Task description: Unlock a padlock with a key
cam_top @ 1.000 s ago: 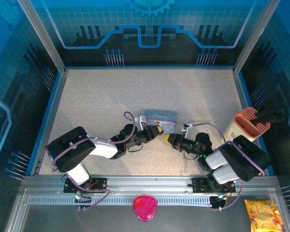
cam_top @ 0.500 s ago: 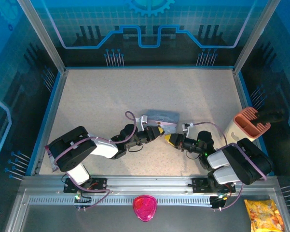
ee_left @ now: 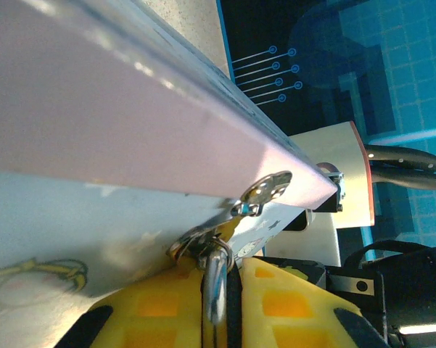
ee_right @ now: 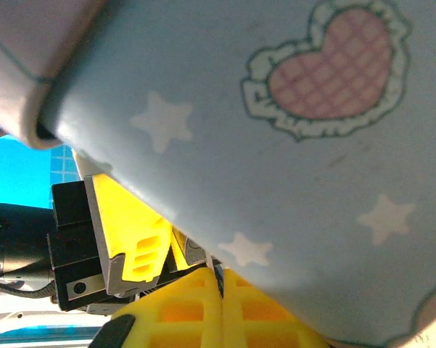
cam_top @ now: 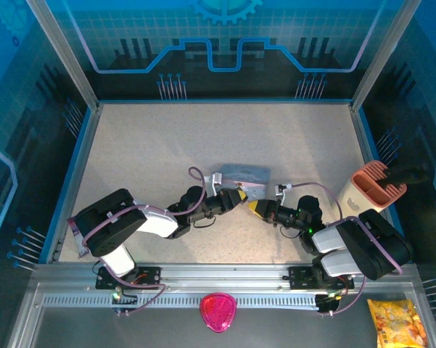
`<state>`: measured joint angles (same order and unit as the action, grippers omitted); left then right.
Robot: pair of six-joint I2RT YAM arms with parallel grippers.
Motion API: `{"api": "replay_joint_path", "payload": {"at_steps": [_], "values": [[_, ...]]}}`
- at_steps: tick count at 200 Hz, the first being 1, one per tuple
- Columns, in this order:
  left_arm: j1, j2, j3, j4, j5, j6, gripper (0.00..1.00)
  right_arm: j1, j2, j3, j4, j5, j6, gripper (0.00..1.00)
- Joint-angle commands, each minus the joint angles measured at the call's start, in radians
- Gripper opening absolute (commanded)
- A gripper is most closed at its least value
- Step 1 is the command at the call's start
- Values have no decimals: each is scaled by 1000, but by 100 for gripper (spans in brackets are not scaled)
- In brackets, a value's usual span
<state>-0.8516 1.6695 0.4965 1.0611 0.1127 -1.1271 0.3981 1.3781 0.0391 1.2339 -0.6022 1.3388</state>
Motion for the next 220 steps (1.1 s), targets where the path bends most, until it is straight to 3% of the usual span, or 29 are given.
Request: {"api": "replay_joint_path", "payload": {"at_steps": [1, 38, 81, 142, 220], "values": [[-78, -8, 26, 185, 254, 5, 0, -35, -10, 65, 33, 167, 6, 0], [-80, -32, -7, 172, 188, 10, 0, -38, -27, 59, -7, 197, 6, 0], [-123, -49, -13, 147, 22, -2, 0, 41, -34, 59, -5, 299, 27, 0], [-151, -56, -9, 184, -92, -41, 0, 107, -28, 68, -1, 374, 40, 0], [-173, -11, 24, 306, -94, -71, 0, 124, 113, 57, 190, 402, 141, 0]]}}
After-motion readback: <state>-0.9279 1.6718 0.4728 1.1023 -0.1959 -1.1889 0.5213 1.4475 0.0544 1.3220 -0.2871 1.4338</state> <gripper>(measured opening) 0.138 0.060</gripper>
